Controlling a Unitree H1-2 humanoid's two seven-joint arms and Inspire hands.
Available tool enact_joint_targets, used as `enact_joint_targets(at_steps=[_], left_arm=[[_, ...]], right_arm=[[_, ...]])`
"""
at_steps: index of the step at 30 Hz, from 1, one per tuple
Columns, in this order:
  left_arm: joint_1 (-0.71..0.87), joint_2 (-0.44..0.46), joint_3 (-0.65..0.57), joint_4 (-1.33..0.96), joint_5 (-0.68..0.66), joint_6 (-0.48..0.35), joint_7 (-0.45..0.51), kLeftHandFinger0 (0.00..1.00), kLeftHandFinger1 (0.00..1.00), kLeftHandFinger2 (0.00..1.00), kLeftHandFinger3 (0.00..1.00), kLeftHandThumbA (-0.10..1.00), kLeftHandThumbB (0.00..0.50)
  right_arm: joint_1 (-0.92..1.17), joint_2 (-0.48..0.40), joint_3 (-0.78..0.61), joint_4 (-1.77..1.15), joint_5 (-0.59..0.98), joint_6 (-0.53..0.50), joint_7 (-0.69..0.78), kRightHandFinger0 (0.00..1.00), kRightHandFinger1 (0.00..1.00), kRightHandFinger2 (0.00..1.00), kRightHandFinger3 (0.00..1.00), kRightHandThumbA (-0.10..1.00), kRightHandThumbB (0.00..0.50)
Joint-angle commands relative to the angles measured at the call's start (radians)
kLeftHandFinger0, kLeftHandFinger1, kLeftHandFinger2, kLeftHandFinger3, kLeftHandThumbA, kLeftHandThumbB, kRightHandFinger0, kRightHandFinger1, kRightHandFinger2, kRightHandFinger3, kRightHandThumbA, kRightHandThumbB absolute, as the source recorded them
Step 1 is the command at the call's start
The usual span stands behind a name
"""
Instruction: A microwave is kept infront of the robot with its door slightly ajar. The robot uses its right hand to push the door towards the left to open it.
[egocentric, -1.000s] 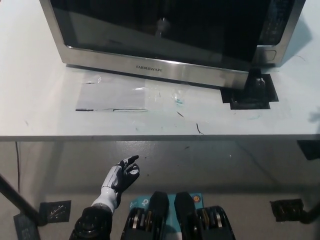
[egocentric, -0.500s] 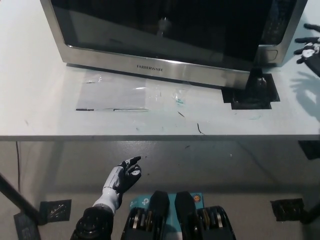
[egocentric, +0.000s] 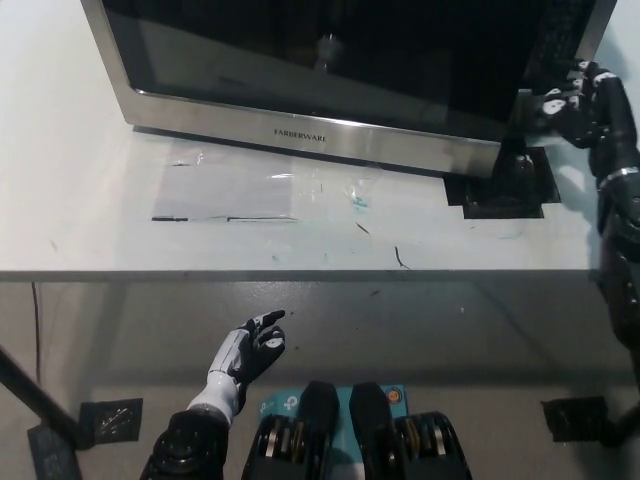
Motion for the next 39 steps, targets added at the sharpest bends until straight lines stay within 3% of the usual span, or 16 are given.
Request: enact_joint_targets(at_steps=[1,7,14,15,18,21,24,25,29,36,39], left_arm=[[-0.029,0.004,-0.004,-0.003,-0.002,-0.024,-0.018,1.0,0.99,0.99,0.81,0.28,0.342],[-0.023,0.006,-0.006,-0.005,-0.008,-0.031,-0.03,0.98,0.97,0.96,0.8,0.24,0.308],[-0.026,0.009,-0.015,-0.006,0.009,-0.027,-0.015,1.0,0.99,1.0,0.81,0.27,0.316],[-0.029,0.01,-0.011,-0.004,0.001,-0.021,-0.02,0.91,0.91,0.94,0.8,0.25,0.315],[-0.029,0.01,-0.013,-0.009,0.004,-0.013,-0.021,0.99,1.0,1.0,0.83,0.25,0.291],[-0.033,0.014,-0.018,-0.008,0.008,-0.005,-0.022,0.98,0.98,1.0,0.84,0.25,0.28],[-0.04,0.011,-0.013,0.01,0.005,-0.021,-0.019,0.95,0.94,0.95,0.81,0.25,0.3],[-0.04,0.009,-0.012,0.014,0.005,-0.029,-0.016,1.0,1.0,0.98,0.81,0.24,0.308],[-0.046,0.01,-0.013,0.02,0.006,-0.034,-0.02,1.0,0.97,0.95,0.79,0.26,0.319],[-0.056,0.01,-0.015,0.028,0.012,-0.021,-0.008,1.0,0.98,0.96,0.8,0.25,0.307],[-0.05,0.009,-0.014,0.009,0.01,-0.007,-0.012,1.0,1.0,1.0,0.83,0.24,0.298]], right_arm=[[-0.084,0.025,0.021,-0.016,-0.04,-0.072,-0.028,0.26,0.34,0.44,0.66,0.13,0.197],[-0.071,0.073,0.054,-0.061,-0.049,-0.062,-0.007,0.26,0.34,0.45,0.65,0.17,0.199],[-0.032,0.113,0.081,-0.136,-0.058,-0.056,0.01,0.23,0.31,0.42,0.6,0.16,0.204],[-0.007,0.12,0.088,-0.18,-0.06,-0.04,0.017,0.23,0.3,0.4,0.61,0.16,0.2],[0.039,0.133,0.104,-0.253,-0.047,-0.027,0.046,0.22,0.28,0.4,0.64,0.12,0.176],[0.083,0.144,0.113,-0.313,-0.04,-0.015,0.051,0.22,0.28,0.4,0.63,0.12,0.177],[0.184,0.176,0.122,-0.442,0.003,0.005,0.075,0.24,0.32,0.45,0.66,0.03,0.16],[0.229,0.187,0.126,-0.487,0.013,0.008,0.079,0.25,0.31,0.45,0.67,0.02,0.153],[0.307,0.208,0.123,-0.583,0.04,0.047,0.096,0.25,0.32,0.47,0.69,0.0,0.137],[0.45,0.214,0.162,-0.755,0.051,0.09,0.155,0.31,0.37,0.49,0.71,0.08,0.123],[0.5,0.227,0.177,-0.81,0.068,0.113,0.167,0.29,0.36,0.48,0.7,0.06,0.143]])
